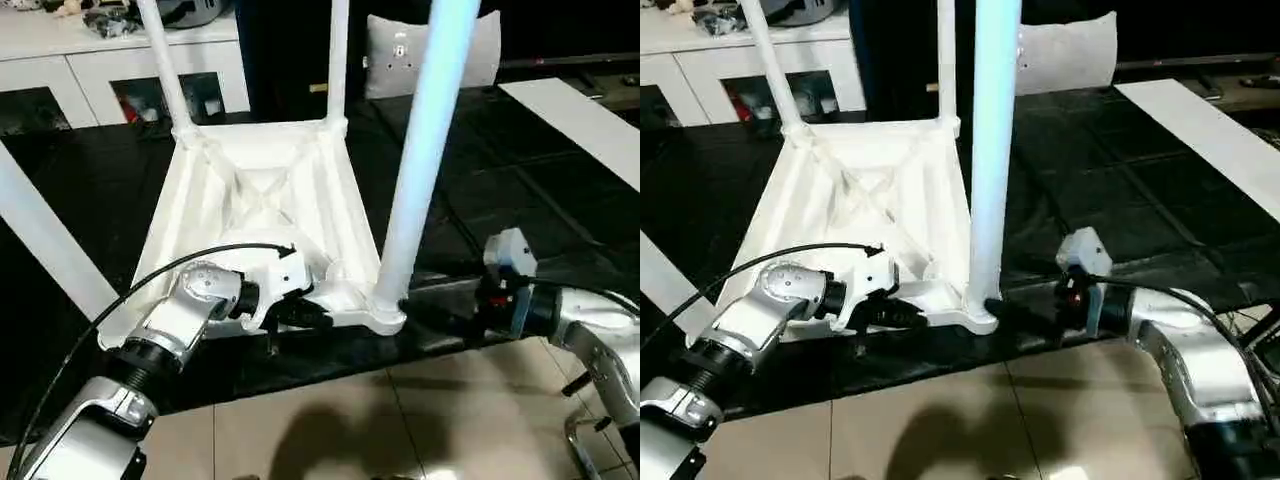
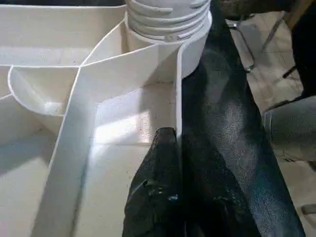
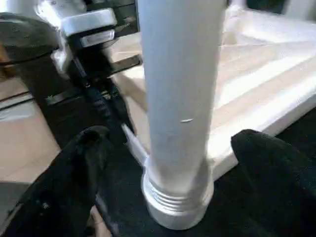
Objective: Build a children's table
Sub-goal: Rotate leg to tighten
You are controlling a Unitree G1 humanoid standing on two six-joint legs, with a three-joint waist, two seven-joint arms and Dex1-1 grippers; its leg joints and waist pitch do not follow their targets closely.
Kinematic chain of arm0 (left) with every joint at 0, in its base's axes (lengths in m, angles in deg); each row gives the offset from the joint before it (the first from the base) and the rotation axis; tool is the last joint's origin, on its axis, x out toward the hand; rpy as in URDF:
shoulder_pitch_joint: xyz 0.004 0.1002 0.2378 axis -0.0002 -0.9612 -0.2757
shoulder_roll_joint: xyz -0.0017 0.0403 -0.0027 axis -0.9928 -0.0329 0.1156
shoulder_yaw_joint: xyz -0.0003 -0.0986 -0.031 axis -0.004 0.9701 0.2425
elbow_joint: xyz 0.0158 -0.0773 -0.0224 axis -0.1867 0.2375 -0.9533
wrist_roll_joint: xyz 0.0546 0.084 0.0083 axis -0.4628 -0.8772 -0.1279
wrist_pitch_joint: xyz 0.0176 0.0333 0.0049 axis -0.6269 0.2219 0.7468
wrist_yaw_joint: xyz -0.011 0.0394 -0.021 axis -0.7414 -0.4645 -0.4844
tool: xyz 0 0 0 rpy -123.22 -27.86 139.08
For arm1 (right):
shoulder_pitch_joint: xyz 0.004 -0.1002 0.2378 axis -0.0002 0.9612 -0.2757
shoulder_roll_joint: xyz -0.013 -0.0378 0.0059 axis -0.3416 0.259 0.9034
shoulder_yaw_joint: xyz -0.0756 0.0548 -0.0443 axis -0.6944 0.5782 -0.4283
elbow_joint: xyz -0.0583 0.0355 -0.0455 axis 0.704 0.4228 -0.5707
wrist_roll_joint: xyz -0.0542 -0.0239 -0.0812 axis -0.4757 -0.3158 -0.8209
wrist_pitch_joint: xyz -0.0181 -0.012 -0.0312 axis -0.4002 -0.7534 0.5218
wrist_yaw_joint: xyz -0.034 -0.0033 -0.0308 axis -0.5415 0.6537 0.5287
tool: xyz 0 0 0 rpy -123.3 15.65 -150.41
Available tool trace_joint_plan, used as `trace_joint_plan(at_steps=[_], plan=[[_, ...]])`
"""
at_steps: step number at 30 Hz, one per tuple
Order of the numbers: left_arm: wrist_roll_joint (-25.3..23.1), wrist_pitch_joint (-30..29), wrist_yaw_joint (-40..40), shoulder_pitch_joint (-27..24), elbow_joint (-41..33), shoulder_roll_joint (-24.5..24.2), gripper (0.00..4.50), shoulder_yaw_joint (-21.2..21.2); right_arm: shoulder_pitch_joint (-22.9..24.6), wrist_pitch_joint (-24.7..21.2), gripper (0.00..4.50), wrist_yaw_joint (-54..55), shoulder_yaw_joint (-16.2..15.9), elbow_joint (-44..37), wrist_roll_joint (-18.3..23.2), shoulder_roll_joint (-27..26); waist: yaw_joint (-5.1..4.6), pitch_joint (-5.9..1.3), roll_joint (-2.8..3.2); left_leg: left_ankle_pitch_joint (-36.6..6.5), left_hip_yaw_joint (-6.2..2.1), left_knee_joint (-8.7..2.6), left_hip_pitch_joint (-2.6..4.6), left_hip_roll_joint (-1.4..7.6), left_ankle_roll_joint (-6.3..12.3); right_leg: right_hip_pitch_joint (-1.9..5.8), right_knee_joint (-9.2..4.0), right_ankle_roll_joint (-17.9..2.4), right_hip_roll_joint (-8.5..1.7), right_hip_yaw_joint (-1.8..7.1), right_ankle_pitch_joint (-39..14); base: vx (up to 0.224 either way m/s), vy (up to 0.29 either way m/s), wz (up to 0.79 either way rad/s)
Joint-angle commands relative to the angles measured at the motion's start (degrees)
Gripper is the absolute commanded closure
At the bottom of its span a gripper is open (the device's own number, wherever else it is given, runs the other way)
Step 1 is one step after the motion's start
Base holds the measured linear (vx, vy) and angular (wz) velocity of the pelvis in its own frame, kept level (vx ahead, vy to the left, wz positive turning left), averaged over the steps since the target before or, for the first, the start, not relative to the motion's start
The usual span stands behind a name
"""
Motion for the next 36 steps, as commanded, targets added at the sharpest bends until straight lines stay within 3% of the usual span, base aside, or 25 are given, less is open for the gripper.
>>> trace_joint_plan(at_steps=[1, 2, 4, 7, 8, 11, 13, 16, 20, 27, 29, 33, 34, 35, 36], plan=[[0.17, 2.19, -3.2, 0.38, -0.21, 0.19, 4.5, -1.33, -3.16, 1.68, 0.47, -3.37, -1.41, 4.21, -0.57, 0.08, 0.32, -3.99, -0.35, -5.98, -1.33, -3.19, -0.12, 2.4, 6.21, 3.63, -3.57, -9.69, -4.48, 3.16, -12.39, 0.0, 0.0, 0.0], [-0.1, 2.58, -3.8, 0.37, -0.38, 0.02, 4.5, -1.81, -4.59, 1.88, 0.61, -4.69, -1.88, 6.29, -0.56, -0.26, 0.25, -4.02, -0.58, -5.84, -1.3, -3.18, -0.2, 2.4, 6.27, 3.71, -3.49, -9.84, -4.51, 3.16, -12.3, 0.0, 0.0, 0.0], [-0.7, 3.55, -4.56, 0.39, -0.56, -0.27, 4.5, -2.58, -6.74, 2.44, 0.78, -6.38, -2.52, 9.37, -0.7, -0.87, 0.46, -4.0, -0.36, -5.31, -1.24, -3.1, -0.16, 2.48, 6.45, 3.57, -3.4, -10.12, -4.41, 3.18, -11.94, 0.0, 0.0, 0.0], [-1.23, 4.1, -5.06, 0.44, -0.51, -0.45, 4.5, -3.06, -7.81, 2.83, 0.91, -7.86, -3.04, 11.06, -1.04, -1.04, 0.81, -3.96, -0.58, -5.48, -1.17, -3.14, 0.02, 2.67, 6.44, 3.47, -3.41, -9.94, -4.47, 3.27, -12.41, 0.0, 0.0, 0.0], [-1.91, 4.84, -5.91, 0.43, -0.65, -0.69, 4.5, -3.63, -9.43, 4.02, 1.17, -10.04, -4.43, 14.04, -2.33, -0.91, 1.29, -4.0, -0.61, -5.38, -1.22, -3.16, 0.0, 2.73, 6.23, 3.48, -3.18, -10.12, -4.58, 3.21, -12.68, 0.0, 0.0, 0.0], [-2.18, 5.11, -6.23, 0.42, -0.77, -0.76, 4.5, -3.81, -10.09, 4.6, 1.3, -11.01, -5.04, 15.29, -2.74, -0.8, 1.84, -3.86, -0.56, -6.15, -1.11, -3.25, 0.19, 2.77, 5.52, 3.42, -3.55, -9.14, -4.66, 3.37, -14.78, 0.0, 0.0, 0.0], [-2.4, 5.3, -6.21, 0.43, -0.66, -0.69, 4.5, -3.83, -10.9, 5.08, 1.67, -12.7, -5.63, 16.77, -2.73, -0.78, 1.85, -3.96, -0.59, -5.89, -1.19, -3.27, 0.1, 2.75, 5.39, 3.51, -3.35, -9.26, -4.66, 3.3, -14.26, 0.0, 0.0, 0.0], [-2.77, 5.82, -5.92, 0.65, 0.11, -0.49, 4.5, -3.87, -11.68, 5.8, 1.71, -14.7, -6.62, 18.3, -3.22, -0.57, 1.82, -4.0, -0.56, -5.76, -1.14, -3.16, 0.06, 2.68, 5.63, 3.49, -3.36, -9.48, -4.59, 3.28, -13.57, 0.0, 0.0, 0.0], [-3.14, 6.34, -5.7, 0.86, 1.1, -0.09, 4.5, -3.68, -12.09, 6.47, 2.1, -16.78, -7.39, 19.88, -3.74, -0.54, 1.99, -4.02, -0.71, -5.56, -1.14, -3.16, 0.04, 2.67, 5.76, 3.52, -3.41, -9.18, -4.6, 3.27, -14.21, 0.0, 0.0, 0.0], [-0.97, 3.78, -4.56, -0.18, -0.46, 1.13, 4.5, -2.1, -10.68, 3.59, 2.47, -16.55, -6.97, 17.8, -1.99, -1.37, 2.12, -4.02, -0.74, -5.09, -1.15, -3.15, 0.04, 2.71, 5.94, 3.47, -3.41, -9.1, -4.58, 3.24, -14.45, 0.0, 0.0, 0.0], [-0.22, 0.04, -0.66, -0.5, -1.73, 3.11, 4.5, -0.56, -10.09, 0.45, 2.5, -9.43, -6.93, 16.0, -3.75, -3.2, 2.18, -3.97, -0.79, -4.73, -1.2, -3.2, 0.01, 2.76, 5.88, 3.49, -3.37, -9.03, -4.6, 3.27, -14.12, 0.0, 0.0, 0.0], [-0.27, -5.5, 4.85, -0.54, -3.32, 6.05, 4.5, 0.54, -11.03, -3.67, 2.52, 3.92, -5.93, 15.54, -7.18, -7.73, 1.19, -3.44, -0.86, -6.86, -1.14, -3.42, 0.12, 2.29, 3.9, 3.34, -4.24, -7.35, -4.62, 3.03, -20.95, 0.0, 0.0, 0.0], [-0.53, -6.54, 6.22, -0.49, -3.59, 6.8, 4.5, 0.61, -11.59, -5.14, 2.52, 7.83, -5.23, 15.73, -7.71, -9.4, 0.74, -3.29, -1.02, -7.96, -1.28, -3.5, 0.0, 1.98, 3.03, 3.57, -4.83, -5.6, -4.59, 2.65, -24.83, 0.0, 0.0, 0.0], [-1.03, -7.55, 8.32, -0.1, -3.37, 7.94, 4.5, 0.86, -12.49, -6.95, 2.54, 12.89, -4.26, 16.5, -8.57, -11.42, -0.17, -2.94, -1.04, -9.47, -1.23, -3.56, 0.27, 1.76, 2.31, 3.22, -5.57, -4.11, -4.4, 2.41, -28.73, 0.0, 0.0, 0.0], [-1.03, -7.55, 8.32, -0.1, -3.37, 7.94, 4.5, 0.86, -12.49, -6.95, 2.54, 12.89, -4.26, 16.5, -8.57, -11.42, -0.52, -3.0, -1.03, -9.99, -1.3, -3.4, 0.27, 1.53, 2.07, 3.3, -5.71, -3.49, -4.47, 2.2, -30.15, 0.0, 0.0, 0.0]])
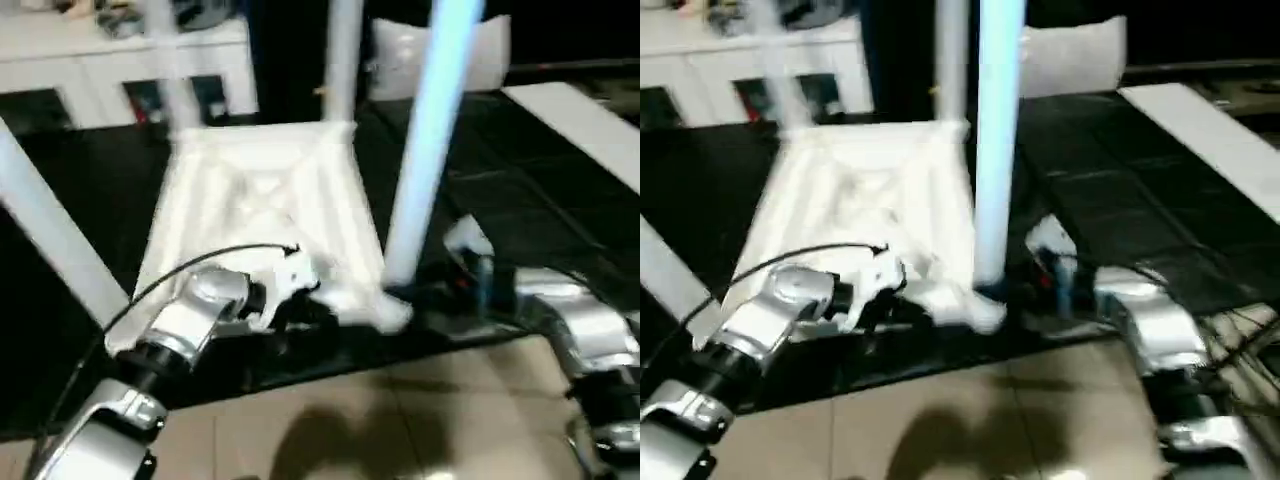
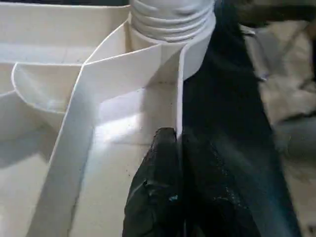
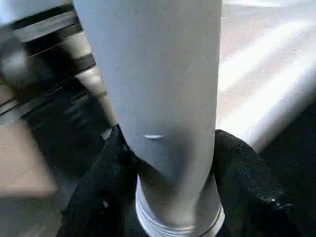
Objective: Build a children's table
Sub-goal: Rotate leg to tighten
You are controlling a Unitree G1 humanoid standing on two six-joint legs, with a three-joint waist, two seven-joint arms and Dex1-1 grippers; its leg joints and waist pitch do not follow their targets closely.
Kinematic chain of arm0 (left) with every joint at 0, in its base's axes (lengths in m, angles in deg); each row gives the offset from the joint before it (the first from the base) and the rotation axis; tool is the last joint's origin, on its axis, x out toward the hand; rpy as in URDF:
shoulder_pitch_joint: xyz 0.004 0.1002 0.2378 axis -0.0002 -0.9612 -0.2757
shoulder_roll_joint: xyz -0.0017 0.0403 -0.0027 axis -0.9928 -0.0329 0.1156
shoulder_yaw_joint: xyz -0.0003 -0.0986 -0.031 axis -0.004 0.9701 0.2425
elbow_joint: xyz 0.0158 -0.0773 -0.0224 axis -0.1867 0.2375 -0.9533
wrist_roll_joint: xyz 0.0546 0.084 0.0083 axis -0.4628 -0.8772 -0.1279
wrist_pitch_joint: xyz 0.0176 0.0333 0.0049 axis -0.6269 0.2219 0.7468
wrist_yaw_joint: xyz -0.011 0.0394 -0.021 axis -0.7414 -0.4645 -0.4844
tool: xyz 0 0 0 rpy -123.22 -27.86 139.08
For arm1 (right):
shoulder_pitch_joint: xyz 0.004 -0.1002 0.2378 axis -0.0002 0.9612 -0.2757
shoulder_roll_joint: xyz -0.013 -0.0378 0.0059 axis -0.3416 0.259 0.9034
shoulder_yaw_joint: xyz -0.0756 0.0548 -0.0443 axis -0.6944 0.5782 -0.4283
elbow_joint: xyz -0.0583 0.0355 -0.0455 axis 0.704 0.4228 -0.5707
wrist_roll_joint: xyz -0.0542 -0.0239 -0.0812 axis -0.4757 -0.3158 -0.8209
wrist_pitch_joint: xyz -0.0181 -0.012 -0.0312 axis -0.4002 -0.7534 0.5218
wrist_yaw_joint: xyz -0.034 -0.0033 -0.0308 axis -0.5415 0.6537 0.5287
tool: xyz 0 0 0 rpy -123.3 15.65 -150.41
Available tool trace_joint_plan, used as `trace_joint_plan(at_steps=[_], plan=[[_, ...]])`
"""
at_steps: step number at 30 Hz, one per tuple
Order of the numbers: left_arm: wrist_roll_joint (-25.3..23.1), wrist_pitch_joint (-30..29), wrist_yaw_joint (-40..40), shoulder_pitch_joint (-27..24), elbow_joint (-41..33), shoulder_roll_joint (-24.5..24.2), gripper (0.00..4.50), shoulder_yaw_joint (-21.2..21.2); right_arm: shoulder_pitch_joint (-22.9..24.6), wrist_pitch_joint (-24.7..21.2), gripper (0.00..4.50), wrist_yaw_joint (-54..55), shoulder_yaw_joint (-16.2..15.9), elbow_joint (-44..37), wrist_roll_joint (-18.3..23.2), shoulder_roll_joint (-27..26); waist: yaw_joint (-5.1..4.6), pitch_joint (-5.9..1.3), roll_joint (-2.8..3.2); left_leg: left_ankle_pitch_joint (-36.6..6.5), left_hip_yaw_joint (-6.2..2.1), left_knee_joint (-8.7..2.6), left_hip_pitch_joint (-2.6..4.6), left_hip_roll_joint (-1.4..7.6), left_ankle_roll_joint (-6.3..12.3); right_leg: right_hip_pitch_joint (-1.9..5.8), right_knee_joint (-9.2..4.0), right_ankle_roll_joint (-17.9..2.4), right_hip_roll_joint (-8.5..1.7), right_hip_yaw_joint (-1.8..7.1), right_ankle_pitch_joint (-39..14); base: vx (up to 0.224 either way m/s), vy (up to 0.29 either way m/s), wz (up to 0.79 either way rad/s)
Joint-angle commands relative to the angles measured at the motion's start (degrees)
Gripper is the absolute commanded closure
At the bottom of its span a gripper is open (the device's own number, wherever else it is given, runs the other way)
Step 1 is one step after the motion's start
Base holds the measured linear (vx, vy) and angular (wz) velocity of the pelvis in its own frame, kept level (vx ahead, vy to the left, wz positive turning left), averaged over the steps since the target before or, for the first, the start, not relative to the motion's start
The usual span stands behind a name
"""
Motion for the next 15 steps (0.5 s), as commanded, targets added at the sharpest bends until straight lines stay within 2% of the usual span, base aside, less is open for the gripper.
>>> trace_joint_plan(at_steps=[1, 2, 3, 4, 5, 6, 7, 8, 9, 10, 11, 12, 15], plan=[[0.76, -1.81, 4.57, 1.68, -1.14, 5.56, 4.5, -0.48, -2.32, -4.17, 2.54, 13.72, -0.19, 2.11, -3.42, -5.37, -0.54, -2.86, -0.99, -10.51, -1.52, -3.4, -0.1, 1.26, 2.21, 2.73, -6.43, -1.92, -4.18, 2.03, -32.7, 0.0, 0.0, 0.0], [0.76, -1.81, 4.57, 1.68, -1.14, 5.56, 4.5, -0.48, -2.32, -4.17, 2.54, 13.72, -0.19, 2.11, -3.42, -5.37, -0.76, -2.88, -0.91, -10.98, -1.63, -3.36, -0.01, 1.18, 2.13, 2.7, -6.54, -1.51, -4.21, 1.81, -33.51, 0.0, 0.0, 0.0], [-0.53, -3.12, 10.3, 3.53, 0.65, 8.46, 4.5, 0.7, -3.43, -4.6, 2.54, 22.13, 1.75, 3.39, -4.74, -9.14, -0.98, -2.94, -0.88, -11.01, -1.64, -3.28, -0.13, 1.1, 2.14, 2.73, -6.67, -1.12, -4.19, 1.74, -33.87, 0.0, 0.0, 0.0], [-0.78, -3.17, 11.09, 3.79, 0.91, 8.79, 4.5, 0.79, -3.55, -4.6, 2.54, 23.19, 2.04, 3.57, -4.93, -9.6, -1.25, -3.06, -0.73, -11.08, -1.66, -3.17, 0.08, 1.02, 1.94, 2.46, -6.85, -0.84, -4.07, 1.59, -33.64, 0.0, 0.0, 0.0], [-1.57, -3.21, 13.36, 4.57, 1.8, 9.8, 4.5, 1.0, -3.81, -3.95, 2.54, 25.92, 2.65, 4.14, -5.59, -10.88, -1.3, -3.17, -0.78, -10.95, -1.76, -3.2, 0.08, 1.06, 1.98, 2.59, -6.88, -0.81, -4.19, 1.62, -33.03, 0.0, 0.0, 0.0], [-2.15, -2.89, 14.43, 4.94, 2.31, 10.3, 4.5, 0.85, -3.68, -2.84, 2.54, 26.71, 2.71, 4.31, -6.01, -11.51, -1.53, -3.27, -0.78, -11.19, -1.75, -3.29, 0.12, 1.23, 2.84, 2.4, -6.65, -1.59, -4.1, 1.85, -30.57, 0.0, 0.0, 0.0], [-2.41, -2.61, 14.69, 5.03, 2.47, 10.4, 4.5, 0.7, -3.53, -2.39, 2.2, 26.79, 2.73, 4.26, -6.07, -11.69, -1.62, -3.3, -0.85, -11.34, -1.76, -3.31, 0.08, 1.29, 3.17, 2.41, -6.53, -1.88, -4.12, 1.95, -29.79, 0.0, 0.0, 0.0], [-2.88, -2.03, 15.03, 5.11, 2.75, 10.39, 4.5, 0.48, -3.11, -1.41, 1.99, 27.1, 2.82, 3.99, -6.25, -11.98, -1.57, -3.4, -0.82, -10.9, -1.81, -3.42, -0.14, 1.41, 3.78, 2.65, -6.15, -2.65, -4.26, 2.13, -27.98, 0.0, 0.0, 0.0], [-2.88, -2.03, 15.03, 5.11, 2.75, 10.39, 4.5, 0.48, -3.11, -1.41, 1.99, 27.1, 2.82, 3.99, -6.25, -11.98, -1.57, -3.42, -0.65, -10.61, -1.83, -3.46, -0.23, 1.47, 4.05, 2.67, -5.99, -3.03, -4.24, 2.22, -26.99, 0.0, 0.0, 0.0], [-3.13, -1.95, 15.25, 5.1, 2.77, 10.39, 4.5, 0.43, -2.89, -1.11, 1.86, 27.52, 2.9, 3.71, -6.38, -12.19, -1.51, -3.54, -0.68, -9.58, -1.79, -3.49, -0.21, 1.67, 4.54, 2.69, -5.59, -4.49, -4.3, 2.5, -24.06, 0.0, 0.0, 0.0], [-3.37, -1.63, 15.05, 4.98, 2.71, 10.14, 4.5, 0.43, -2.47, -0.39, 1.77, 27.08, 3.0, 3.16, -6.21, -12.23, -1.51, -3.54, -0.68, -9.58, -1.79, -3.49, -0.21, 1.67, 4.54, 2.69, -5.59, -4.49, -4.3, 2.5, -24.06, 0.0, 0.0, 0.0], [-3.92, -0.65, 14.4, 4.68, 2.58, 9.28, 4.5, 0.45, -1.3, 1.41, 1.66, 25.53, 3.51, 1.61, -5.36, -12.21, -1.23, -3.73, -0.74, -8.28, -1.64, -3.37, -0.35, 1.69, 5.13, 2.86, -5.22, -5.58, -4.44, 2.79, -21.22, 0.0, 0.0, 0.0], [-4.14, 2.89, 12.05, 4.42, 2.89, 7.53, 4.5, 0.26, 0.4, 4.07, 1.45, 21.46, 3.65, -0.05, -4.54, -10.34, -0.27, -3.96, -0.91, -5.7, -1.54, -3.33, -0.67, 1.77, 6.5, 3.28, -4.43, -6.42, -4.45, 3.04, -17.16, 0.0, 0.0, 0.0]])
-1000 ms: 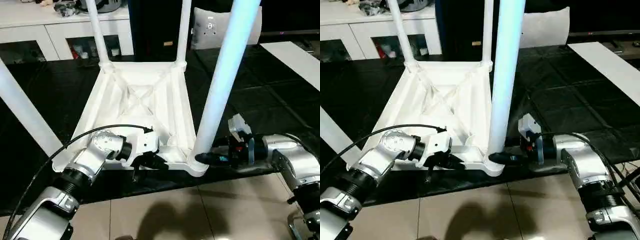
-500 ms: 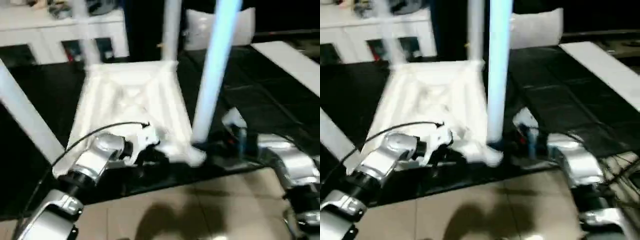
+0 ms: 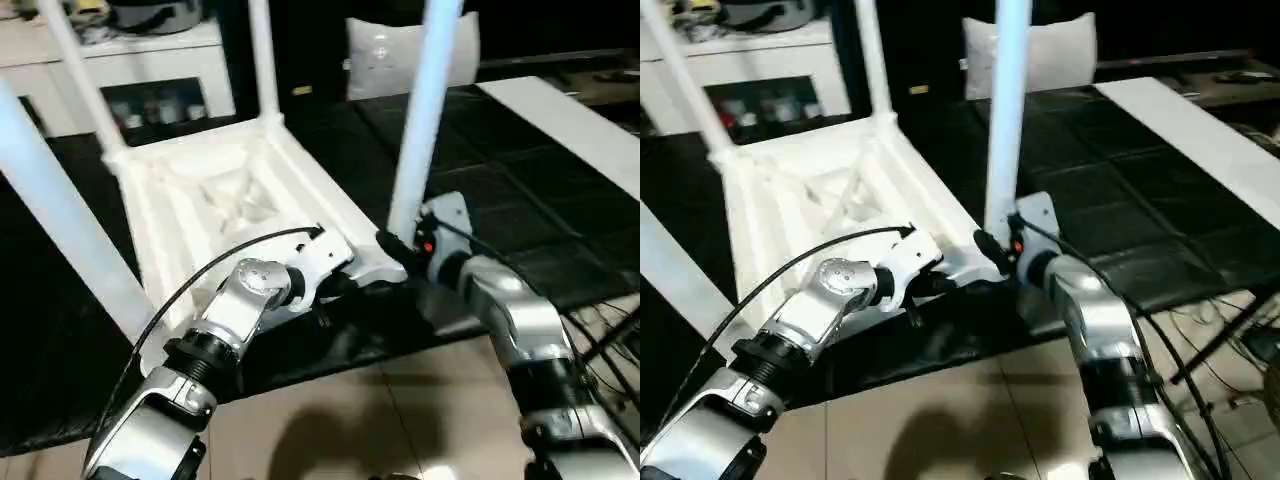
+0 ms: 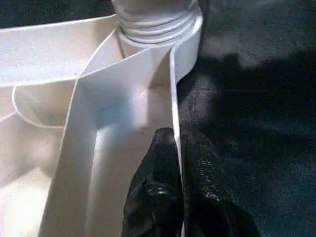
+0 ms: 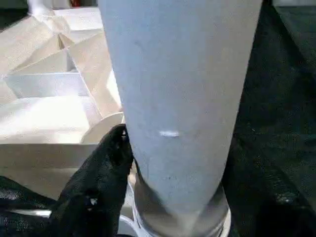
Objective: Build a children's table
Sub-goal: Rotate leg to tighten
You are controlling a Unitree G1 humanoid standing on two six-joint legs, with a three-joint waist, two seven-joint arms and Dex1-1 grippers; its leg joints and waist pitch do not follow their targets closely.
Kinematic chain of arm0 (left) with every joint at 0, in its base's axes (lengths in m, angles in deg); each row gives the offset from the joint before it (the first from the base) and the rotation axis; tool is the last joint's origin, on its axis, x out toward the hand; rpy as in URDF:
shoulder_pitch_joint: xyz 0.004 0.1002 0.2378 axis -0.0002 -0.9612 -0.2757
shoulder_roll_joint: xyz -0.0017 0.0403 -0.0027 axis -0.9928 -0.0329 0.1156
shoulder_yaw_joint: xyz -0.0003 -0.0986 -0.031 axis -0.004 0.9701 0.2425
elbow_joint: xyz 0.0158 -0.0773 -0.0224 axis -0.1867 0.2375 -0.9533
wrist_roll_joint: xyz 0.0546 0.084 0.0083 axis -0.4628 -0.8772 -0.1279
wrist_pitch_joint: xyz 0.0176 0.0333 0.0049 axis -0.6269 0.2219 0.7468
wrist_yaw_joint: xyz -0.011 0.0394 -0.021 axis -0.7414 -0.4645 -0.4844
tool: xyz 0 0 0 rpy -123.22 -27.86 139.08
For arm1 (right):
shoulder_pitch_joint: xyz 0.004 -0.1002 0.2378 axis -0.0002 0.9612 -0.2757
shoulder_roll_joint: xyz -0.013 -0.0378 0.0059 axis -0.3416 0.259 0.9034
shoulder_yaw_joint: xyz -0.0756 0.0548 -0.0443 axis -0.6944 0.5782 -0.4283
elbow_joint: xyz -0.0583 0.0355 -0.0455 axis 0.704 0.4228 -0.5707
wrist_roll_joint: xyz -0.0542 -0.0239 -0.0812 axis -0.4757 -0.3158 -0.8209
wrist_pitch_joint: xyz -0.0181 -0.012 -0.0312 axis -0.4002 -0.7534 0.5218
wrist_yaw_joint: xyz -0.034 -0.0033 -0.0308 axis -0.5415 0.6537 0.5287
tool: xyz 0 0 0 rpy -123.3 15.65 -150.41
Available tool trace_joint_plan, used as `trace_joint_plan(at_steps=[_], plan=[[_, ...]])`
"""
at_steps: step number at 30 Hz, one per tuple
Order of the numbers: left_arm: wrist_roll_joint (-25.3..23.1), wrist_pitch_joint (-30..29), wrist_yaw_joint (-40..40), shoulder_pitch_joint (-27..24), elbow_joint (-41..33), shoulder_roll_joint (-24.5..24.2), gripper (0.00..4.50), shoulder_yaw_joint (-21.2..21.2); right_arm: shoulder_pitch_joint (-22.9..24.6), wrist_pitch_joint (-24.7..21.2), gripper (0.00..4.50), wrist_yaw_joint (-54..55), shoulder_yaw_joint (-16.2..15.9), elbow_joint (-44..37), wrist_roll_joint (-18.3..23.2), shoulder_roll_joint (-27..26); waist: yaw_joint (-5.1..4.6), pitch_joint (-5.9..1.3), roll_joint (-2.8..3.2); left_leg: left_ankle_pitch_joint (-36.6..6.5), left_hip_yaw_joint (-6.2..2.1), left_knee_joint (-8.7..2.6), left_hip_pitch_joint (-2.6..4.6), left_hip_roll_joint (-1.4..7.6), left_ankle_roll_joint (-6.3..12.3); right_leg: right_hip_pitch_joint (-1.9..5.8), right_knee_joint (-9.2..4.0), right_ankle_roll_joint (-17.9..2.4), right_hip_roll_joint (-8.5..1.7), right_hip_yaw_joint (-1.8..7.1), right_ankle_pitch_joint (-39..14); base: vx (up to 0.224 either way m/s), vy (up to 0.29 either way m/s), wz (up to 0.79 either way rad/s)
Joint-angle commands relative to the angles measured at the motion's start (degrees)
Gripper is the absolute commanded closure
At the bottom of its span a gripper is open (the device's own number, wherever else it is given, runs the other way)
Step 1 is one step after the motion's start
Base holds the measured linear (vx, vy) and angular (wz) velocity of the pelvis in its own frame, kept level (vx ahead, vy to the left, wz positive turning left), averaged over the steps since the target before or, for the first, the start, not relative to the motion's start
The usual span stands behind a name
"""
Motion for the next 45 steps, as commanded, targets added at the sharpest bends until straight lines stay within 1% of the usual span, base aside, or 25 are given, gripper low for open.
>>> trace_joint_plan(at_steps=[1, 2, 3, 4, 6, 7, 10, 13, 14, 15, 17, 18, 22, 24, 26, 29, 30, 31, 32, 33, 34, 38, 41, 44, 45], plan=[[0.68, 4.38, -1.26, 0.31, -0.81, -0.13, 4.5, 0.02, 0.69, 1.11, 1.39, -2.81, -1.19, -1.28, 1.21, 0.26, 0.47, -3.96, -0.98, -5.18, -1.24, -3.15, -0.38, 1.97, 6.42, 3.62, -4.25, -6.62, -4.36, 3.24, -16.48, 0.0, 0.0, 0.0], [0.64, 4.52, -1.35, 0.32, -0.75, -0.25, 4.5, 0.02, 0.83, 1.29, 1.32, -3.01, -1.18, -1.36, 1.28, 0.46, 0.53, -3.98, -0.91, -4.69, -1.24, -3.17, -0.46, 2.05, 6.54, 3.64, -4.11, -6.92, -4.39, 3.22, -15.9, 0.0, 0.0, 0.0], [0.57, 5.9, -2.86, 0.19, -0.45, -1.22, 4.5, -0.29, 1.6, 2.5, 1.32, -5.61, -0.97, -1.69, 2.1, 2.15, 0.81, -4.15, -0.93, -3.06, -1.28, -3.07, -0.55, 2.17, 6.84, 3.71, -3.71, -7.76, -4.4, 3.31, -13.39, 0.0, 0.0, 0.0], [0.59, 6.49, -3.56, 0.11, -0.31, -1.64, 4.5, -0.45, 1.8, 2.61, 1.1, -6.82, -0.66, -1.83, 2.67, 2.8, 0.86, -4.12, -0.87, -2.86, -1.25, -3.05, -0.55, 2.22, 7.07, 3.68, -3.65, -8.02, -4.34, 3.31, -12.66, 0.0, 0.0, 0.0], [0.72, 8.26, -6.41, -0.18, 0.15, -3.24, 4.5, -1.08, 2.18, 3.11, 0.98, -12.38, 0.29, -2.37, 4.65, 5.74, 1.12, -3.92, -0.74, -4.42, -1.17, -3.06, -0.48, 2.3, 7.74, 3.69, -3.88, -8.22, -4.34, 3.3, -13.51, 0.0, 0.0, 0.0], [0.79, 9.71, -8.16, -0.27, 0.43, -3.98, 4.5, -1.53, 2.31, 3.79, 0.77, -15.77, -0.11, -2.66, 4.74, 7.86, 1.3, -3.84, -0.71, -4.85, -1.16, -3.11, -0.38, 2.3, 7.6, 3.62, -4.04, -7.98, -4.31, 3.24, -14.47, 0.0, 0.0, 0.0], [1.12, 11.95, -12.11, -0.39, 0.64, -5.23, 4.5, -2.39, 2.73, 5.46, 0.54, -22.0, -1.15, -2.93, 4.53, 11.67, 1.87, -3.85, -0.56, -6.1, -1.16, -3.15, 0.01, 2.57, 6.78, 3.44, -4.04, -8.07, -4.37, 3.27, -15.37, 0.0, 0.0, 0.0], [0.73, 14.89, -17.16, -0.44, 0.85, -7.07, 4.5, -4.23, 2.96, 8.44, 0.33, -27.71, -2.59, -2.53, 3.63, 15.24, 2.17, -3.77, -0.65, -6.7, -1.14, -3.23, 0.04, 2.74, 6.59, 3.4, -3.86, -8.7, -4.4, 3.36, -14.8, 0.0, 0.0, 0.0], [0.37, 16.76, -18.64, -0.34, 1.32, -7.72, 4.5, -4.94, 2.84, 9.96, 0.33, -30.19, -3.55, -1.85, 3.48, 16.48, 2.34, -3.74, -0.64, -6.93, -1.14, -3.22, -0.01, 2.74, 6.56, 3.38, -3.86, -8.75, -4.46, 3.37, -14.87, 0.0, 0.0, 0.0], [0.18, 17.65, -19.59, -0.19, 1.65, -8.11, 4.5, -5.34, 2.96, 10.27, 0.33, -32.87, -4.22, -1.84, 3.99, 17.31, 2.51, -3.74, -0.77, -7.27, -1.04, -3.2, 0.02, 2.69, 6.65, 3.42, -3.9, -8.65, -4.46, 3.4, -15.21, 0.0, 0.0, 0.0], [0.09, 18.91, -21.88, 0.09, 2.08, -8.87, 4.5, -5.95, 3.13, 10.48, 0.33, -37.68, -5.48, -1.89, 4.89, 18.76, 3.03, -3.78, -0.68, -6.79, -1.07, -3.19, -0.02, 2.8, 6.81, 3.49, -3.77, -8.64, -4.5, 3.43, -14.99, 0.0, 0.0, 0.0], [0.13, 19.14, -22.73, 0.19, 2.15, -9.12, 4.5, -6.14, 3.13, 10.47, 0.48, -39.03, -5.88, -1.88, 5.08, 19.18, 3.35, -3.85, -0.72, -6.54, -1.02, -3.14, 0.04, 2.85, 6.99, 3.45, -3.68, -8.84, -4.47, 3.44, -14.41, 0.0, 0.0, 0.0], [0.35, 20.41, -26.83, 0.42, 2.35, -10.3, 4.5, -7.0, 2.79, 10.86, 0.77, -44.44, -7.94, -0.95, 4.81, 20.62, 3.69, -3.94, -0.73, -5.81, -1.13, -3.16, -0.05, 2.94, 7.01, 3.49, -3.46, -9.23, -4.54, 3.39, -13.42, 0.0, 0.0, 0.0], [0.79, 21.56, -30.18, 0.52, 2.18, -11.22, 4.5, -7.73, 2.12, 10.89, 0.98, -47.89, -9.08, 0.29, 5.17, 21.31, 3.88, -3.91, -0.72, -6.3, -1.14, -3.16, -0.02, 2.92, 6.82, 3.44, -3.58, -9.02, -4.57, 3.37, -14.44, 0.0, 0.0, 0.0], [1.19, 22.42, -32.65, 0.56, 2.09, -11.67, 4.5, -8.07, 1.35, 10.86, 1.07, -50.32, -9.45, 1.47, 5.67, 21.46, 4.02, -3.9, -0.89, -6.31, -1.13, -3.17, -0.06, 2.91, 6.81, 3.45, -3.59, -9.04, -4.59, 3.36, -14.8, 0.0, 0.0, 0.0], [1.54, 22.63, -34.75, 0.52, 1.57, -11.89, 4.5, -8.31, 0.67, 9.78, 1.32, -52.81, -9.88, 1.69, 6.68, 21.24, 4.22, -3.92, -0.82, -6.18, -1.11, -3.16, -0.01, 2.94, 6.68, 3.42, -3.62, -8.89, -4.58, 3.35, -15.37, 0.0, 0.0, 0.0], [1.55, 22.64, -34.81, 0.52, 1.56, -11.89, 4.5, -8.31, 0.66, 9.71, 1.43, -52.91, -9.91, 1.68, 6.73, 21.23, 4.35, -3.94, -0.76, -6.06, -1.16, -3.21, 0.08, 3.05, 6.78, 3.39, -3.58, -8.96, -4.59, 3.38, -15.18, 0.0, 0.0, 0.0], [1.55, 22.62, -34.82, 0.53, 1.52, -11.85, 4.5, -8.28, 0.68, 9.58, 1.43, -53.09, -10.04, 1.54, 6.81, 21.16, 4.33, -3.95, -0.98, -5.94, -1.12, -3.19, 0.04, 3.05, 6.82, 3.37, -3.54, -9.0, -4.52, 3.38, -14.96, 0.0, 0.0, 0.0], [1.6, 22.66, -34.92, 0.59, 1.59, -11.81, 4.5, -8.28, 0.67, 9.41, 1.6, -53.58, -10.18, 1.44, 6.9, 21.0, 4.41, -3.92, -0.86, -5.9, -1.14, -3.19, 0.05, 3.08, 6.69, 3.33, -3.51, -9.04, -4.57, 3.37, -15.02, 0.0, 0.0, 0.0], [1.62, 22.68, -34.98, 0.62, 1.64, -11.8, 4.5, -8.3, 0.67, 9.29, 1.6, -53.77, -10.24, 1.38, 6.99, 20.95, 4.47, -3.93, -0.87, -5.88, -1.14, -3.22, 0.08, 3.09, 6.53, 3.35, -3.53, -8.96, -4.59, 3.38, -15.15, 0.0, 0.0, 0.0], [1.61, 22.77, -35.09, 0.67, 1.78, -11.78, 4.5, -8.33, 0.64, 9.18, 1.79, -53.97, -10.33, 1.38, 7.06, 20.89, 4.51, -3.97, -0.92, -5.67, -1.15, -3.2, 0.04, 3.04, 6.43, 3.4, -3.48, -8.9, -4.6, 3.39, -15.0, 0.0, 0.0, 0.0], [1.66, 22.97, -35.69, 0.72, 2.13, -11.68, 4.5, -8.11, 0.56, 8.59, 2.05, -55.18, -10.36, 1.69, 7.45, 20.51, 4.51, -3.99, -1.07, -5.47, -1.08, -3.15, -0.02, 2.94, 6.5, 3.42, -3.48, -8.77, -4.56, 3.38, -14.92, 0.0, 0.0, 0.0], [2.08, 22.53, -36.33, 0.55, 2.17, -11.61, 4.5, -7.82, 0.73, 7.31, 2.37, -56.19, -10.17, 1.52, 8.62, 20.07, 4.53, -4.02, -0.99, -5.01, -1.11, -3.14, -0.04, 2.95, 6.65, 3.43, -3.47, -8.69, -4.54, 3.36, -14.88, 0.0, 0.0, 0.0], [2.65, 21.55, -36.48, 0.25, 1.83, -11.5, 4.5, -7.56, 1.02, 6.4, 2.44, -56.21, -9.82, 0.99, 9.63, 19.82, 4.55, -3.99, -0.93, -5.31, -1.11, -3.16, 0.02, 2.95, 6.47, 3.36, -3.56, -8.67, -4.52, 3.33, -15.31, 0.0, 0.0, 0.0], [3.26, 19.03, -35.6, -0.14, 1.06, -11.2, 4.5, -6.9, 1.6, 4.82, 2.5, -55.45, -9.08, -0.18, 10.93, 19.38, 4.59, -3.97, -0.7, -5.28, -1.13, -3.19, 0.02, 2.95, 6.34, 3.41, -3.54, -8.75, -4.54, 3.32, -15.41, 0.0, 0.0, 0.0]])
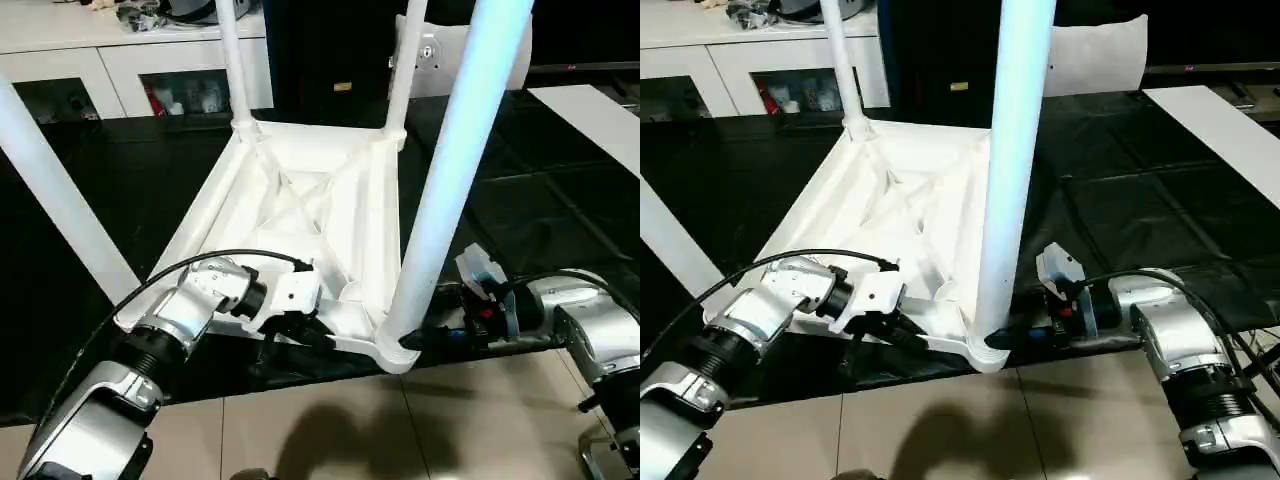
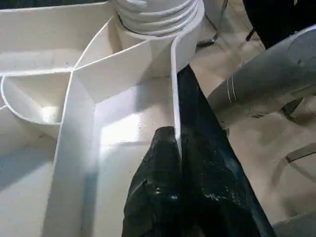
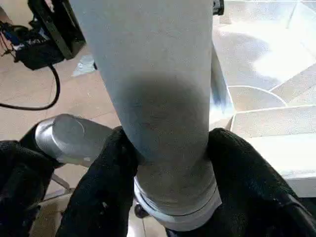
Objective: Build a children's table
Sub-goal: Rotate leg to tighten
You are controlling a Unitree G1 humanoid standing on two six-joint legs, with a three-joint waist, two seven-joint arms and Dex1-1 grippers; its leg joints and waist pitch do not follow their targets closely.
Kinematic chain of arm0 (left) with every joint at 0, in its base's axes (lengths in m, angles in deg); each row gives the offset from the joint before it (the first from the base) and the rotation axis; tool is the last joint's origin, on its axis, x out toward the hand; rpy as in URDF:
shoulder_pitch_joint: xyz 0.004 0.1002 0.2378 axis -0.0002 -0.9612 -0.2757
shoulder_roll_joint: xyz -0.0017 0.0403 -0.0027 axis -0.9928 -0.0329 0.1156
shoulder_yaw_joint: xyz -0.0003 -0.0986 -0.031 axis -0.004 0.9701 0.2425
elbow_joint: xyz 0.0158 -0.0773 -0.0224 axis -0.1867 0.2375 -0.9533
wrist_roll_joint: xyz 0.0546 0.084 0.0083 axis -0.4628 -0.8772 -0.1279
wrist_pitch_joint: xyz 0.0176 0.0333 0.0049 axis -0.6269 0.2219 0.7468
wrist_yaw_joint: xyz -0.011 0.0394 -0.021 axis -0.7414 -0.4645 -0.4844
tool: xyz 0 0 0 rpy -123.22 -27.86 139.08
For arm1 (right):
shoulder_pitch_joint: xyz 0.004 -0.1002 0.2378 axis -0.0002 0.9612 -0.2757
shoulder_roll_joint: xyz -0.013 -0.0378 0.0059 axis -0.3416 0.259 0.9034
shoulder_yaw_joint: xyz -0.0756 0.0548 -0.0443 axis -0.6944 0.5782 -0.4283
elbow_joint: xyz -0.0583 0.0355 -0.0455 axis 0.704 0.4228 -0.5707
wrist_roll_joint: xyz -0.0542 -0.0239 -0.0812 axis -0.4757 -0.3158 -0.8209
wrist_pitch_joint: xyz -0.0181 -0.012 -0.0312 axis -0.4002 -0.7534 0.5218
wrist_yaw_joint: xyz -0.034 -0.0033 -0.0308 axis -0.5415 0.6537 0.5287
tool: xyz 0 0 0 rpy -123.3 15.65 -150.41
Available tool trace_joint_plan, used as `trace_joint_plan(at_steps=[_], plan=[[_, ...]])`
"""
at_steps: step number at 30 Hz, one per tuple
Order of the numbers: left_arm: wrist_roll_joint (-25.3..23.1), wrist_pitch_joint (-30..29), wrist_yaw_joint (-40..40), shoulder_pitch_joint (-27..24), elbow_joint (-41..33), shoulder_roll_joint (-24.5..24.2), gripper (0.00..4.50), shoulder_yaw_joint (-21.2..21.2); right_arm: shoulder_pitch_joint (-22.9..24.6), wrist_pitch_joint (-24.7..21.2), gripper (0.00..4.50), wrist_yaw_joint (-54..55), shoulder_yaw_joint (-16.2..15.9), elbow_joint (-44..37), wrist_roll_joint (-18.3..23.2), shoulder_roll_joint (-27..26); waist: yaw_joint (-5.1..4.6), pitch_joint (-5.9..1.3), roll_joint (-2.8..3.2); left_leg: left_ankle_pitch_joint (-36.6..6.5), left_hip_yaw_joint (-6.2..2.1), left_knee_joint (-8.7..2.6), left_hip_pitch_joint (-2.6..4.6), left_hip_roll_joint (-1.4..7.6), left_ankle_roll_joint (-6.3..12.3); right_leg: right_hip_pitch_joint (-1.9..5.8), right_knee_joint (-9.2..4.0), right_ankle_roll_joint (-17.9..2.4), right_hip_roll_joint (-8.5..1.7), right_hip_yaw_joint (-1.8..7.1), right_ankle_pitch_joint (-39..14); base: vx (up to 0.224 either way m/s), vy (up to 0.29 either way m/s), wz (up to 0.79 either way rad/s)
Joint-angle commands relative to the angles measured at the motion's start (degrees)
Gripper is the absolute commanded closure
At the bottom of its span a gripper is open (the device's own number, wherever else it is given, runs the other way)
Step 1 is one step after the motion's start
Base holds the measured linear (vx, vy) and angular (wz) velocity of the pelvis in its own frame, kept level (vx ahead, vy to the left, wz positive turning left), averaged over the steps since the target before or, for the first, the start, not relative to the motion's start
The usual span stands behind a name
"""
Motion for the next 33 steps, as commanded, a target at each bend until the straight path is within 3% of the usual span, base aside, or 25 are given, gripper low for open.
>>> trace_joint_plan(at_steps=[1, 5, 8, 9, 12, 15, 21, 24, 27, 33], plan=[[-0.07, -2.72, -0.79, -0.23, -1.68, 1.04, 4.5, -1.04, 0.4, -2.89, 2.51, 0.56, 1.43, -2.62, 3.74, -1.24, -0.18, -4.02, -0.76, -5.47, -1.11, -3.31, 0.21, 2.85, 6.0, 3.56, -3.69, -8.29, -4.57, 3.28, -15.88, 0.0, 0.0, 0.0], [0.69, -8.89, 4.36, -0.2, -2.63, 2.75, 4.5, 1.33, 1.28, -5.49, 2.51, 7.91, 2.5, -4.51, 1.99, -2.88, -0.44, -3.78, -0.78, -5.95, -1.14, -3.5, 0.18, 2.78, 5.04, 3.57, -3.88, -7.63, -4.44, 3.17, -17.73, 0.0, 0.0, 0.0], [0.66, -11.98, 8.79, -0.05, -3.51, 4.22, 4.5, 2.81, 1.11, -6.7, 2.51, 15.05, 2.85, -4.58, -0.81, -4.82, -0.92, -3.31, -0.74, -8.54, -1.05, -3.61, 0.58, 2.36, 3.62, 3.35, -5.04, -5.55, -4.42, 2.85, -24.36, 0.0, 0.0, 0.0], [0.83, -16.11, 13.55, 0.08, -4.89, 6.36, 4.5, 4.12, -0.17, -10.3, 2.52, 24.74, 4.47, -3.72, -2.82, -8.3, -1.53, -3.23, -1.05, -8.94, -1.17, -3.7, 0.42, 2.13, 2.88, 3.61, -5.18, -4.57, -4.36, 2.67, -26.38, 0.0, 0.0, 0.0], [1.13, -19.84, 16.8, 0.03, -6.38, 8.23, 4.5, 5.08, -1.32, -13.15, 2.53, 31.76, 5.61, -2.98, -3.8, -10.91, -3.31, -3.24, -0.88, -9.8, -1.47, -3.58, 0.27, 1.71, 1.28, 3.8, -5.76, -2.79, -4.43, 1.97, -29.98, 0.0, 0.0, 0.0], [-0.6, -25.46, 28.53, 0.74, -6.7, 14.24, 4.5, 7.51, -3.03, -17.73, 2.54, 46.36, 8.1, -2.68, -6.35, -17.45, -5.16, -3.34, -0.84, -8.95, -1.25, -3.23, 0.12, 1.31, 2.46, 3.38, -6.12, -2.89, -3.89, 2.02, -28.49, 0.0, 0.0, 0.0], [-1.67, -26.24, 34.22, 1.86, -5.85, 17.14, 4.5, 8.11, -3.37, -16.17, 2.54, 51.71, 8.35, -2.1, -8.47, -20.5, -5.27, -3.7, -0.8, -6.98, -1.28, -3.26, -0.13, 1.46, 5.1, 3.48, -5.6, -3.94, -3.91, 2.3, -24.02, 0.0, 0.0, 0.0], [-2.56, -25.17, 35.3, 2.99, -4.95, 16.91, 4.5, 8.14, -2.88, -11.93, 1.86, 52.18, 9.47, -1.91, -7.75, -21.36, -5.14, -3.99, -0.58, -6.02, -1.38, -3.26, -0.22, 1.73, 5.41, 3.68, -5.05, -5.21, -4.15, 2.53, -20.64, 0.0, 0.0, 0.0], [-3.7, -24.41, 35.18, 2.96, -4.95, 15.78, 4.5, 7.87, -1.77, -10.62, 1.76, 50.67, 10.01, -3.19, -7.21, -20.65, -4.94, -3.96, -0.65, -5.14, -1.27, -3.19, -0.38, 1.88, 6.43, 3.63, -4.64, -6.85, -4.14, 2.74, -16.9, 0.0, 0.0, 0.0], [-4.34, -20.63, 30.84, 1.51, -5.56, 12.25, 4.5, 5.8, 0.64, -4.6, 1.28, 42.1, 11.65, -3.62, -4.84, -15.5, -3.88, -3.88, -0.74, -5.81, -1.21, -3.27, -0.16, 2.14, 6.98, 3.65, -4.56, -6.9, -4.37, 2.93, -17.1, 0.0, 0.0, 0.0]])
